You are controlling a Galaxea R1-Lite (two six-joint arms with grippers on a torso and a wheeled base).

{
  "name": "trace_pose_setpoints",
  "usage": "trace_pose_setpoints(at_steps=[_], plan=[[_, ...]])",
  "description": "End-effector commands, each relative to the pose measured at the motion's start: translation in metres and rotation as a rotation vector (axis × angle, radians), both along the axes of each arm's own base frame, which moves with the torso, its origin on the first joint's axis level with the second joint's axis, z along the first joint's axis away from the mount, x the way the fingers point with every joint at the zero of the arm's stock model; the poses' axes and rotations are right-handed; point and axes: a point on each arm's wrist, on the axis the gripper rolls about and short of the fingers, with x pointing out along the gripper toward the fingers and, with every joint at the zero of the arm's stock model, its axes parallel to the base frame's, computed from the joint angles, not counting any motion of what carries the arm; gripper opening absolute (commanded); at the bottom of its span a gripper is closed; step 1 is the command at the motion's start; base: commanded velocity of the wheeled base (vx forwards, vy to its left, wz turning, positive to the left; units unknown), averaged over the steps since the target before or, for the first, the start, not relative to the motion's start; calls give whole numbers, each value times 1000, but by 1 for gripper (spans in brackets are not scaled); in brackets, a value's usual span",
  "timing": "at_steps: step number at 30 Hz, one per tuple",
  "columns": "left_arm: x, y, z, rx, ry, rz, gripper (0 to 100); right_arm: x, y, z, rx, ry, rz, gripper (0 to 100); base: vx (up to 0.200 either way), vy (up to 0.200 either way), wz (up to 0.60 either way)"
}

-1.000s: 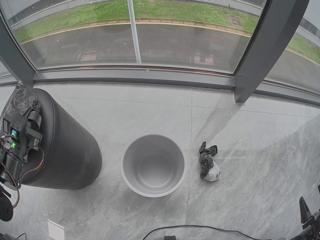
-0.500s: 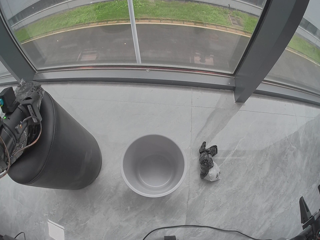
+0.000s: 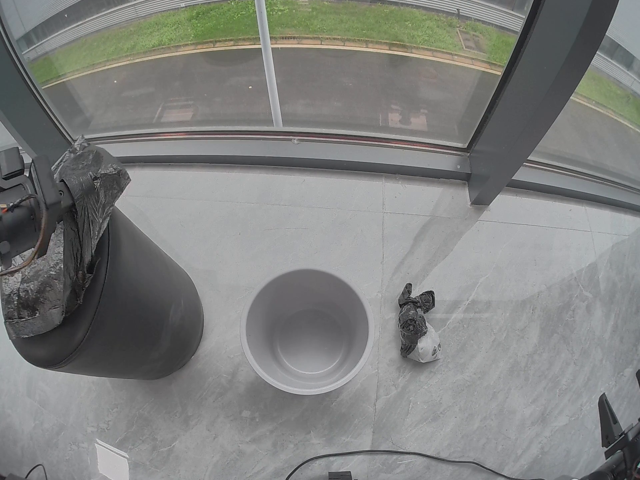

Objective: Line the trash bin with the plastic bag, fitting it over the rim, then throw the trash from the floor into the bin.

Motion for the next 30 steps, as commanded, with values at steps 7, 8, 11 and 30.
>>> trace_pose_setpoints(at_steps=[7, 8, 11, 30], plan=[[-28, -2, 4, -308, 177, -275, 0, 0, 0, -5, 5, 4, 0, 100, 0, 0, 0], [-27, -3, 1, -309, 184, -285, 0, 0, 0, -5, 5, 4, -1, 100, 0, 0, 0], [-28, -5, -3, -308, 188, -298, 0, 0, 0, -4, 6, 2, -1, 100, 0, 0, 0], [-58, -5, -2, -281, 95, -347, 0, 0, 0, -4, 5, 5, -4, 100, 0, 0, 0]])
